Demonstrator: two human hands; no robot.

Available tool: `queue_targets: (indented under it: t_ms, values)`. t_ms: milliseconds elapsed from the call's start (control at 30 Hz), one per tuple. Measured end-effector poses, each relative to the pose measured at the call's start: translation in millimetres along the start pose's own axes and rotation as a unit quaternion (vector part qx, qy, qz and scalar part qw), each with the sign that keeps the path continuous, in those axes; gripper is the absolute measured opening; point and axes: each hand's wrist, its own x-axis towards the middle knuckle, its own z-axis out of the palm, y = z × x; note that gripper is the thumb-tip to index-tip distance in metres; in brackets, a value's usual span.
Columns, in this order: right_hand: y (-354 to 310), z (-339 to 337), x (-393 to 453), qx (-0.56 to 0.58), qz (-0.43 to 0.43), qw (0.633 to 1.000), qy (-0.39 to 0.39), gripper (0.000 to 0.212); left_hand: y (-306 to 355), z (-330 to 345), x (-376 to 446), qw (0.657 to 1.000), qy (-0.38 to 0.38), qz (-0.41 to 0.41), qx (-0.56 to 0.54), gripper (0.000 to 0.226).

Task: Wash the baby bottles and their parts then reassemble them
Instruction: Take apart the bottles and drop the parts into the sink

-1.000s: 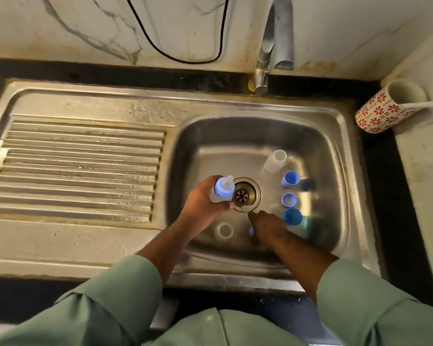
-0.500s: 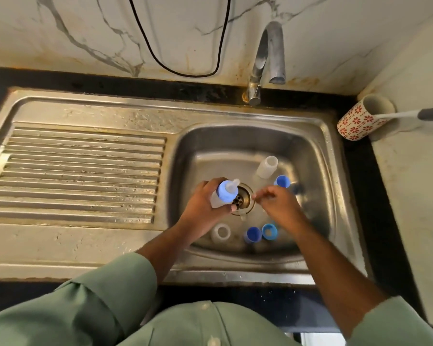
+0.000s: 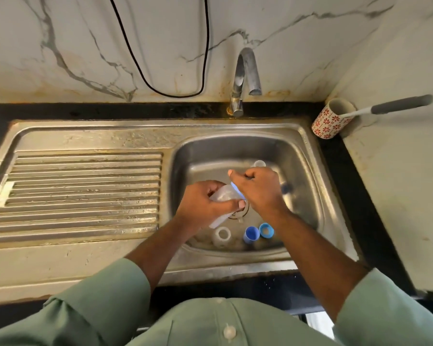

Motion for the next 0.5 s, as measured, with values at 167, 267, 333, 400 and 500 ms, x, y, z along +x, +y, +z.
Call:
queue_targets:
  t_ms: [167, 267, 333, 400, 500]
  values:
    - [-13.2, -15.8, -5.1, 0.164, -0.068, 0.98, -0.092, 0.047, 9.3, -11.9, -0.6, 0.899, -0.218, -0.131, -0.356, 0.061]
    - [-24.1, -40.7, 0.7, 0.187, -0.108, 0.943, -0.255, 0.007, 5.8, -17.8, -0.4, 0.84, -0.281, -0.178, -0.428, 0.089]
    - [-21.8, -65.7, 10.1, 0.199, -0.106, 0.907, -0.356, 0.039, 0.6, -26.7, 5.7, 0.85, -0.278, -0.181, -0.411, 0.093]
    - [-18.6, -80.9, 16.6, 0.219, -0.068, 0.883, -0.41, 0.069, -1.4, -34.8, 11.2, 0.877, -0.26, -0.16, -0.37, 0.093]
    - [-24.8, -71.6, 14.3, 0.094, -0.024, 0.926, -0.364, 0.06, 1.3, -37.4, 16.3, 0.92, -0.231, -0.116, -0.293, 0.086]
